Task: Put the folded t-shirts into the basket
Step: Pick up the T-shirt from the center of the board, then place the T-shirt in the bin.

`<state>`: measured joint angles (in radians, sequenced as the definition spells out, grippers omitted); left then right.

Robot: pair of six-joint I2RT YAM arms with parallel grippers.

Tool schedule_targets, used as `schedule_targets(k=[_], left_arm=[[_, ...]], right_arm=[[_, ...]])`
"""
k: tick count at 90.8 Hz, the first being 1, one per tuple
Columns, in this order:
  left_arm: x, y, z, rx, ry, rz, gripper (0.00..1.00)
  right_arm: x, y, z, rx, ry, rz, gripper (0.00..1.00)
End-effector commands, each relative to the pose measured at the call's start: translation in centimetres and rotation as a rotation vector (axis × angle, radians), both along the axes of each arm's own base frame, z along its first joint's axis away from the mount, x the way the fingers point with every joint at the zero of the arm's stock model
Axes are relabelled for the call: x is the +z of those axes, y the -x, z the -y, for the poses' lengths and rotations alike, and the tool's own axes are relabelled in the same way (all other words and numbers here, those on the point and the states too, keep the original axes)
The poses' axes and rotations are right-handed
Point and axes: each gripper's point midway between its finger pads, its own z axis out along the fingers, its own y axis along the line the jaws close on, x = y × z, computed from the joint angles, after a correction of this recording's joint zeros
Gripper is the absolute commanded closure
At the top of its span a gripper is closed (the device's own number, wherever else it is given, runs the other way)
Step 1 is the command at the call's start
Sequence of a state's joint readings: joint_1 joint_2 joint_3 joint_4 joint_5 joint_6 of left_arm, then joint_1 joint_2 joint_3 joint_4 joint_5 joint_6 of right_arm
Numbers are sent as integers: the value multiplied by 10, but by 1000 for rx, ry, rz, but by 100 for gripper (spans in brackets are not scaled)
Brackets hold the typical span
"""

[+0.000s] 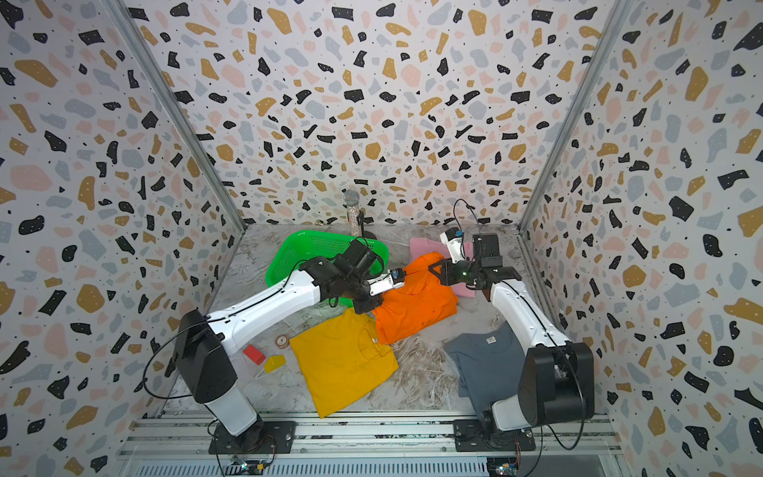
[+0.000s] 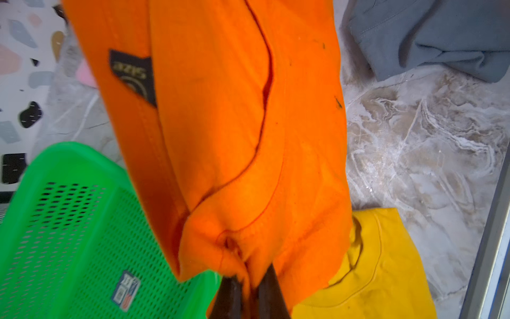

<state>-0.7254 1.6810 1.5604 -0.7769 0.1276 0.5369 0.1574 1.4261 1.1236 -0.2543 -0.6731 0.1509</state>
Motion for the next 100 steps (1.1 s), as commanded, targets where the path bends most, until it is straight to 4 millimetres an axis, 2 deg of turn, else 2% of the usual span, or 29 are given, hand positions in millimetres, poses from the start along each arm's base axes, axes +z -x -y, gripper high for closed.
schedule_targets(k=[1, 17, 26, 42, 54, 64, 79, 91, 100], left_arm=[[34, -2, -43, -5, -68, 66, 100], [71, -23, -111, 107, -114, 137, 100], [86, -36, -147, 173, -145, 169, 100], [92, -64, -203, 274, -218, 178, 100], [81, -88, -235, 332, -284, 163, 100], [69, -111, -253, 370, -323, 148, 100], [46, -158, -267, 436, -368, 176, 100], [18, -192, -270, 458, -403, 193, 100], [-8, -209, -274, 466, -445, 184, 100]], right_arm=[[50, -4, -18, -32, -86, 68, 100], [65, 1, -69, 10, -101, 41, 100], [65, 0, -101, 35, -95, 1, 100], [50, -7, -153, 60, -80, -105, 100], [28, -18, -182, 63, -58, -180, 100], [12, -31, -195, 59, -30, -210, 100], [-9, -61, -197, 35, 63, -160, 100], [-34, -82, -199, 24, 132, -145, 100], [-55, -94, -196, 13, 188, -142, 100]])
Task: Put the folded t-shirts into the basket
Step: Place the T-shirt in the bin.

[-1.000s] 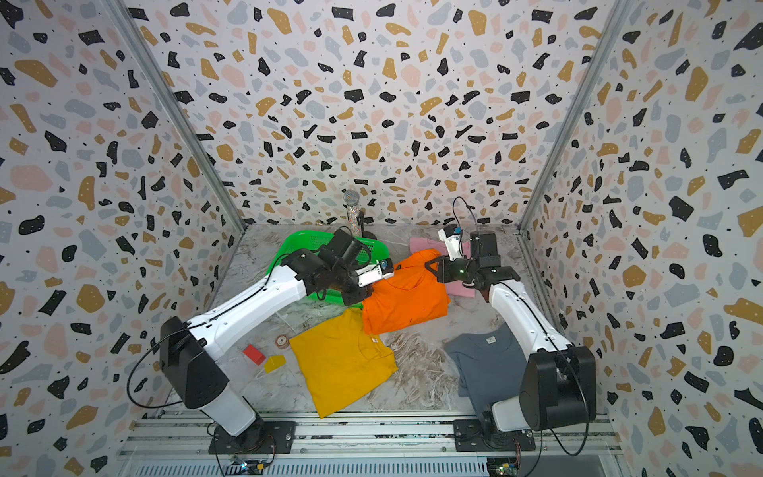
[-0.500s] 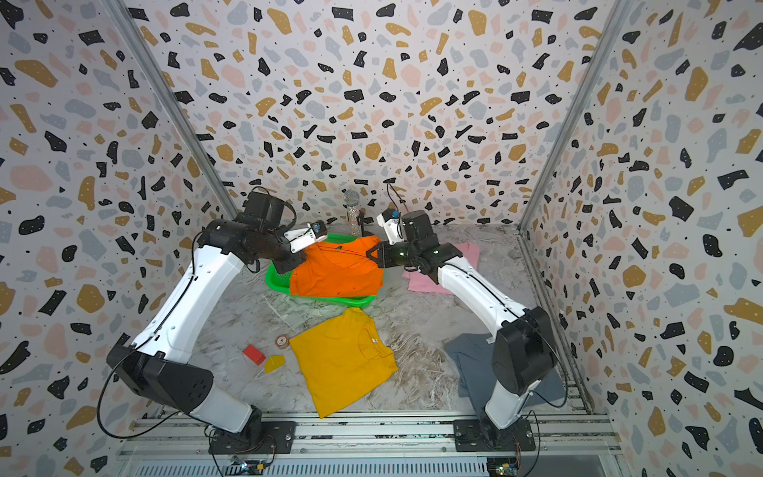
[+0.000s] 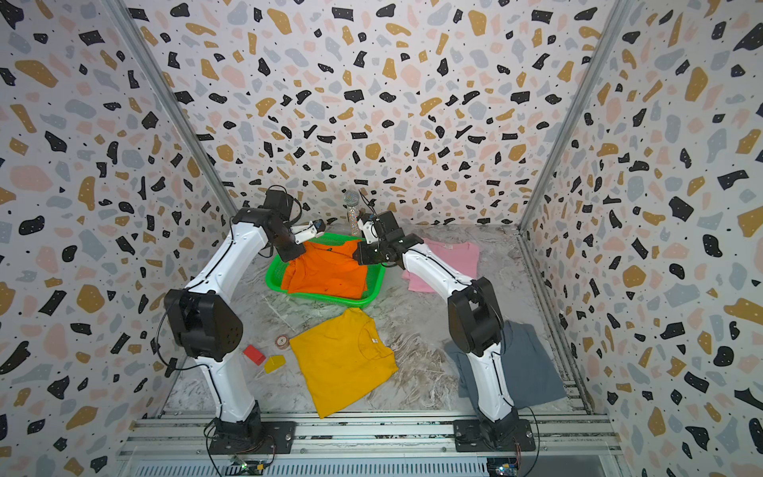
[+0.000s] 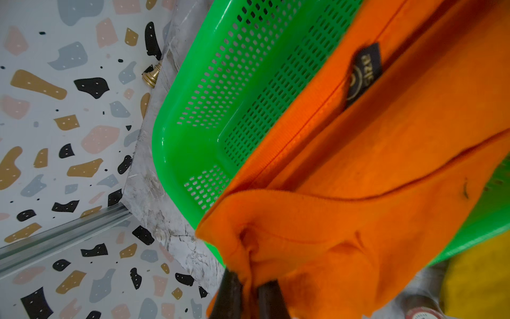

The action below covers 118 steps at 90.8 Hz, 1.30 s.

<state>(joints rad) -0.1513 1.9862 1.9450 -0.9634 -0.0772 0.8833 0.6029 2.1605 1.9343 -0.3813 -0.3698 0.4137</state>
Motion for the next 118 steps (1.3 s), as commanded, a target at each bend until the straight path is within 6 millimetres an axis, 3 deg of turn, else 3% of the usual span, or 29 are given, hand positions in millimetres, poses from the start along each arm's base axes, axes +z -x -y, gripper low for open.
schedule_targets(k=[1, 20, 34, 49, 64, 75, 89, 109, 118], left_arm=[[5, -39, -31, 79, -110, 121, 100], [-38, -64, -37, 91, -166, 127, 100], [-54, -75, -38, 105, -174, 136, 100], [-58, -84, -39, 143, -162, 185, 100], [-53, -86, -42, 198, -143, 238, 89], [-42, -84, -47, 236, -141, 275, 66], [-26, -81, -55, 287, -155, 320, 48], [-14, -70, -52, 312, -112, 318, 39], [-15, -55, -33, 292, -10, 256, 38]], right_arm=[[-10, -16, 25, -44, 115, 25, 100], [-39, -30, 30, -53, 206, 44, 100], [-55, -35, 37, -66, 268, 52, 98], [-56, -45, 45, -75, 337, 113, 91], [-47, -52, 49, -71, 381, 174, 82], [-40, -55, 57, -80, 421, 206, 70], [-25, -55, 64, -72, 429, 234, 61], [13, -18, 51, 103, 282, 260, 53], [30, 4, 53, 176, 233, 290, 49]])
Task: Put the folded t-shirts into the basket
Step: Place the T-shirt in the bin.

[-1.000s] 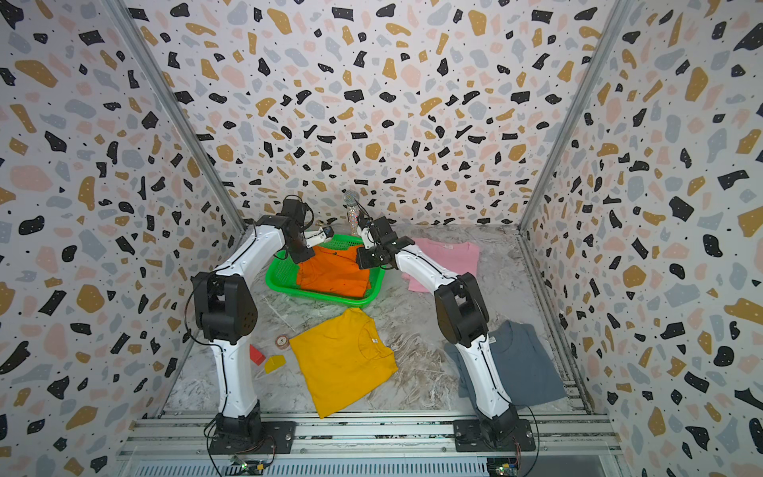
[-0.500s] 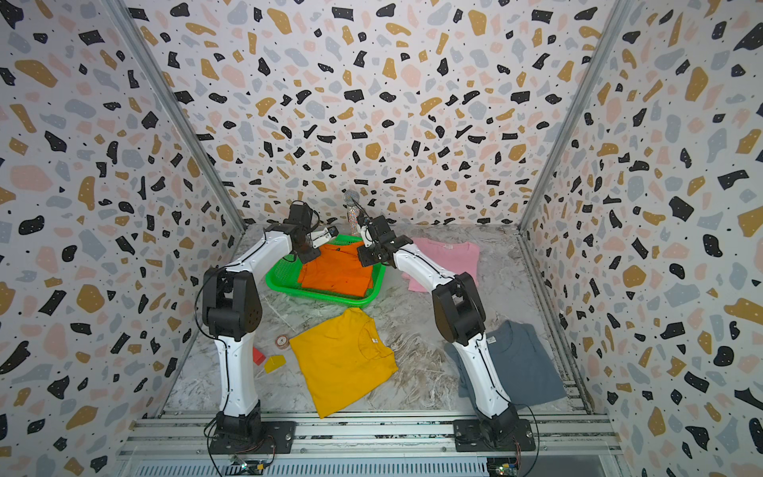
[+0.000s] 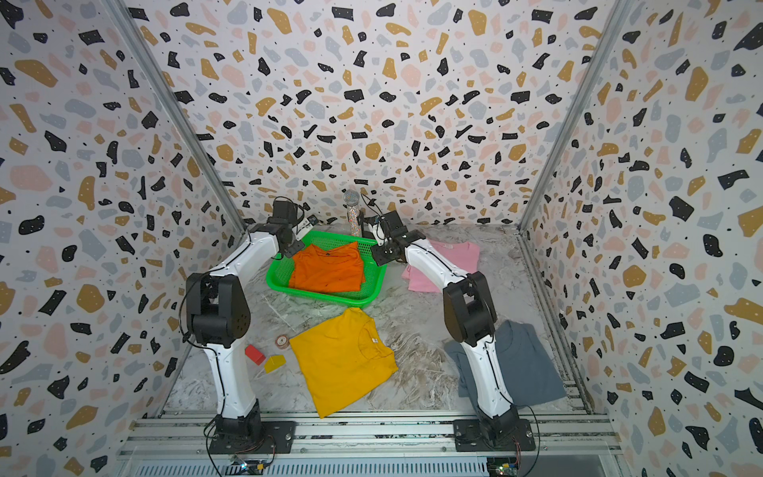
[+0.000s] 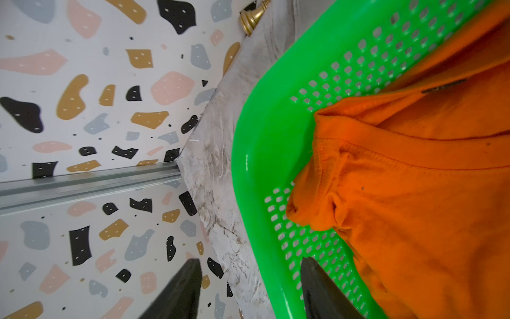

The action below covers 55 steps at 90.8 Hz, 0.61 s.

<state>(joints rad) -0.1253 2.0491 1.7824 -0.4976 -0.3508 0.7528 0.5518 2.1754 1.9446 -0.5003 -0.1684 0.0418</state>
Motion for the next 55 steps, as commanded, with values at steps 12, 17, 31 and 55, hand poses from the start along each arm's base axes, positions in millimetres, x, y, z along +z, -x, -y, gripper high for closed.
schedule_targets(k=[12, 17, 31, 55], left_arm=[[-9, 46, 70, -119, 325, -166, 38], [-20, 59, 93, -166, 399, -229, 38], [-49, 80, 141, -279, 438, -337, 42], [-77, 93, 183, -273, 551, -453, 43]], right_arm=[[76, 59, 11, 207, -120, 83, 47], [81, 65, 23, 209, -110, 98, 46], [74, 80, 59, 207, -50, 106, 45], [17, 70, 66, 46, -41, -43, 40]])
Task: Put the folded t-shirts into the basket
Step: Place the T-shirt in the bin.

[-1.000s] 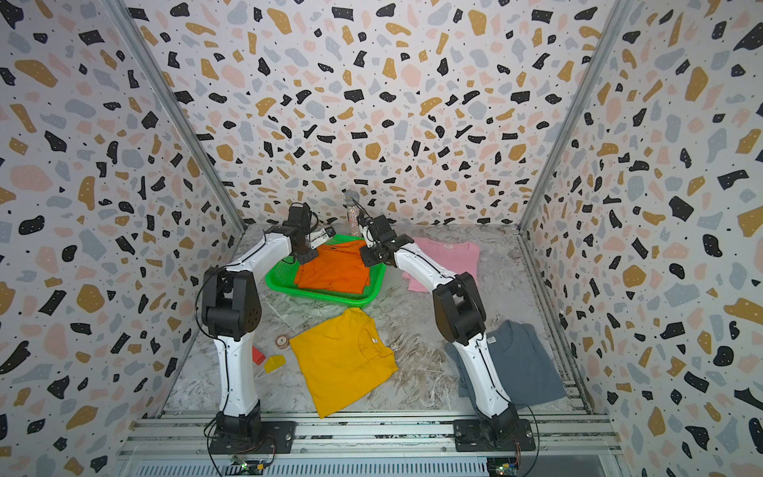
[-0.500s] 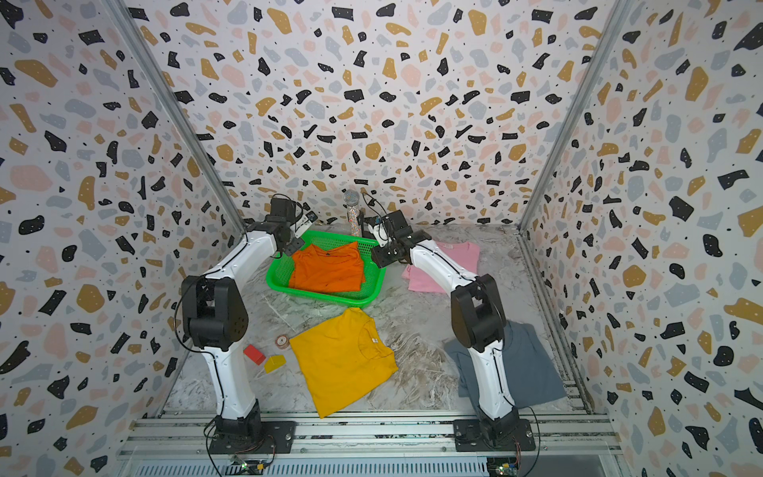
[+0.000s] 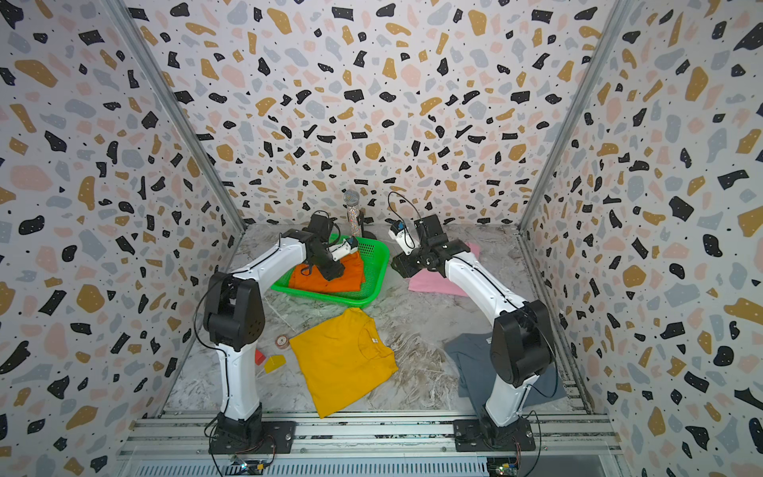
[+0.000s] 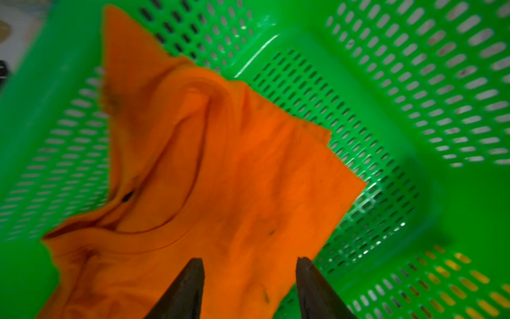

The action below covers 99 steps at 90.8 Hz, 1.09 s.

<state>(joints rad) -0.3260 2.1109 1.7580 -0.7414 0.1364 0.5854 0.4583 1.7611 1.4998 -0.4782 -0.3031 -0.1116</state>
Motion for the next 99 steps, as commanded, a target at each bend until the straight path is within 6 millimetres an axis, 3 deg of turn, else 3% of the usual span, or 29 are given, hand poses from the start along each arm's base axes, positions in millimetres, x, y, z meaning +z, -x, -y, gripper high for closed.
schedule_targets(k=[1, 14, 31, 42, 65, 84, 99], left_arm=[[2, 7, 13, 44, 116, -74, 43], [-16, 8, 26, 59, 92, -94, 43], [-33, -3, 27, 59, 29, -88, 46], [-43, 2, 28, 55, 24, -130, 46], [-66, 38, 22, -28, -39, -324, 52], [-67, 77, 17, -125, -57, -481, 62], [-57, 96, 15, -181, -53, -546, 66]], right_arm=[[-22, -6, -8, -63, -32, -78, 39], [-37, -16, -27, -116, -131, -197, 36], [-58, -26, -41, -162, -178, -292, 34], [-63, -29, -50, -159, -209, -333, 34], [-63, -34, -53, -166, -230, -333, 36], [-65, -45, -59, -167, -235, -332, 40], [-65, -50, -65, -158, -239, -344, 41]])
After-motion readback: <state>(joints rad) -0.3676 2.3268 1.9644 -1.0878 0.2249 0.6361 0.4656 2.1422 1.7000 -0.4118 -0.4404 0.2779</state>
